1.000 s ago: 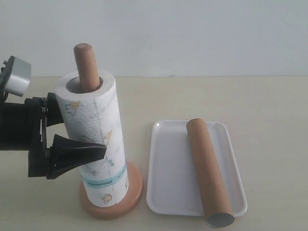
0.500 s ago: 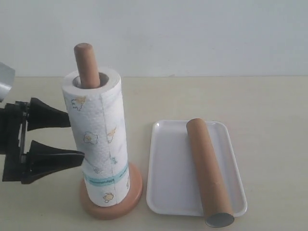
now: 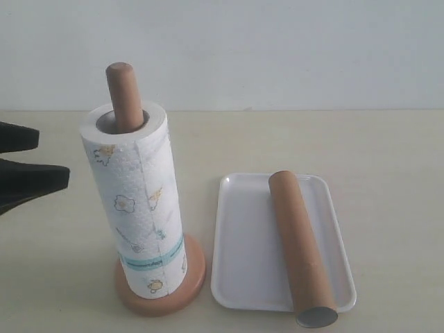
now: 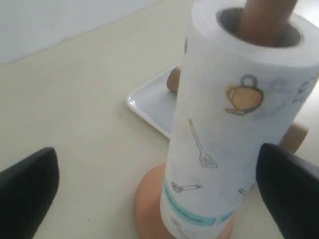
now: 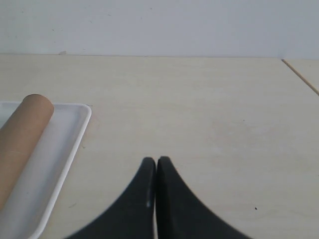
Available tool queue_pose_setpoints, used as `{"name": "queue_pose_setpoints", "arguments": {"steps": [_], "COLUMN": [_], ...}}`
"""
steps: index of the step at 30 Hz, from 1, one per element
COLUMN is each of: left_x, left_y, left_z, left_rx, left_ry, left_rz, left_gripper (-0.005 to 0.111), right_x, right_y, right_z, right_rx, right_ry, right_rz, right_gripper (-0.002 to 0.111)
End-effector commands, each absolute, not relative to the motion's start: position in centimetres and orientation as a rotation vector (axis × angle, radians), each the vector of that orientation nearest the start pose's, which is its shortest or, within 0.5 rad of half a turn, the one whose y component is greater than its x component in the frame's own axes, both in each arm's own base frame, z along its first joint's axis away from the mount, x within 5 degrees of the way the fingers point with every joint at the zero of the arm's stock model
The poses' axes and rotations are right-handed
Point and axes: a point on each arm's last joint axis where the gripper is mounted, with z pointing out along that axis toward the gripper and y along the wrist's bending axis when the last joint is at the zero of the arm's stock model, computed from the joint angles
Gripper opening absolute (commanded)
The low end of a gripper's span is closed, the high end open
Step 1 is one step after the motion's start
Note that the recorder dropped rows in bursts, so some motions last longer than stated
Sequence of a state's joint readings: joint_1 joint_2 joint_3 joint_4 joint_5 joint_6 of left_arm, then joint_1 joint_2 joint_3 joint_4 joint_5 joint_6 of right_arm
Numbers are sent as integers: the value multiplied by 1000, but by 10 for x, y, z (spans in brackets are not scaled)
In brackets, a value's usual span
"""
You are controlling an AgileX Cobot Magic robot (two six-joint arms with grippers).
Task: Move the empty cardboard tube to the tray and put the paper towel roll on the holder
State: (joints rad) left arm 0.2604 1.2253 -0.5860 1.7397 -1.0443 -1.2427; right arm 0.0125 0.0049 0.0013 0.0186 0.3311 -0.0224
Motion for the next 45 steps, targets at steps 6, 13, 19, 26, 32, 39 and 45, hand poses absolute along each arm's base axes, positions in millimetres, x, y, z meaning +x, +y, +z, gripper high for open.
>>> {"name": "queue_pose_setpoints", "arguments": {"steps": [6,13,19,26,32,39,45], "left_x": [196,189,194,194,194,194,180], "left_y": [-11,-9,-3,-4,-4,-3,3], "left_z": [273,277,275,276,276,276,301], "left_rx": [663,699,763,763,763,762,683], "left_ry": [1860,1811,1782,1773,1773,1773,1743], "left_rz": [-654,-702,-533,-546,-546,-539,-180], "left_gripper": [110,86,5,6,6,6,6], "right_x": [54,54,54,54,54,54,54], "right_y": [1,1,1,1,1,1,1], "right_z": [184,184,184,184,184,184,184], "right_rx": [-19,-19,-19,-19,-19,-19,-19], "right_ry": [1809,1807,1807,1807,1807,1807,1807], "right_rz": [7,7,7,7,7,7,7], "right_gripper": [0,0,0,0,0,0,0]}}
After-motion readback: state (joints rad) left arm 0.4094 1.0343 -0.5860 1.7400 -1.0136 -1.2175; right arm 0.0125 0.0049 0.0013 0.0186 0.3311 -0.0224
